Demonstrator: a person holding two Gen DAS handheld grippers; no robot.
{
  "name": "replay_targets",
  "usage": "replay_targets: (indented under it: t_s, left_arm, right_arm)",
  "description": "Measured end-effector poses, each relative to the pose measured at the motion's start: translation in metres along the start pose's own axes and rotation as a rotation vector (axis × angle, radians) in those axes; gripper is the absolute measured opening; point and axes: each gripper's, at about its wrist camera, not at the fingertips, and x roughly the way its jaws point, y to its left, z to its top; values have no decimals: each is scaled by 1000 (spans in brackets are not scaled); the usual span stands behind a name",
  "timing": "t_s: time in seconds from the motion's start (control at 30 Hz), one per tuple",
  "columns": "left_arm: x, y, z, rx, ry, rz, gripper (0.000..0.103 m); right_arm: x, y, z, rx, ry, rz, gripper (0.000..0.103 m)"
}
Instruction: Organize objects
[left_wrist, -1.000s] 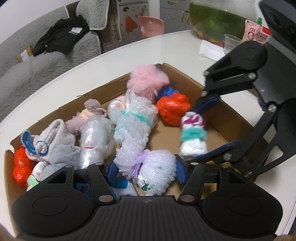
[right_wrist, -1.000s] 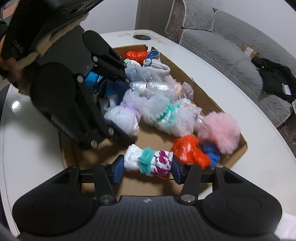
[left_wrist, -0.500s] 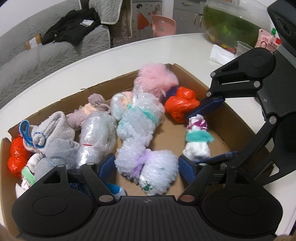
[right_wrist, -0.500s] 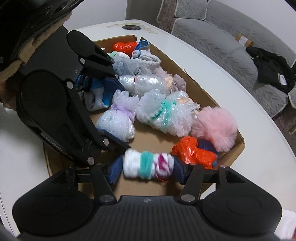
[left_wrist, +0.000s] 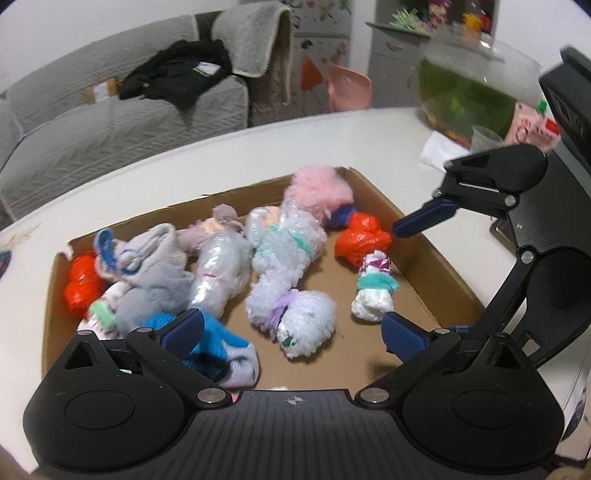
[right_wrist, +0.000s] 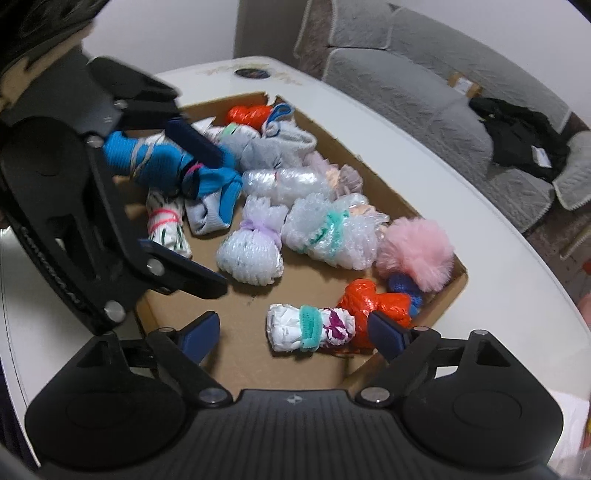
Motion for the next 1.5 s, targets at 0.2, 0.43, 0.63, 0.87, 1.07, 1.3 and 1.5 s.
replay_targets:
  t_s: [0.2,0.43,0.63,0.87,1.07,1.3,1.5]
  left_arm:
    - [-25,8,-3,-130,-54,87,103]
    - [-53,19,-17,-245,-115,160,103]
    - [-66,30,-27,-319,-142,173,103]
    - [-69,38,-34,-364,-151,208,103]
    - [-70,39,-37,-360,-157,237,103]
    - [-67,40,-38,-360,-150,292,103]
    - [-68,30,-35,-268,-166,366,103]
  right_arm:
    - [-8,3,6,119,-27,-49,93]
    - [-10,20,9,268,-31,-99,102]
    - [-10,31,11,414,-70,-106,102]
    - [-9,44,16,491,-99,-116,102]
    - [-6,47,19,517,-111,-119,102]
    - [-5,48,14,541,-122,-108,102]
    - [-5,48,15,539,-127,-112,102]
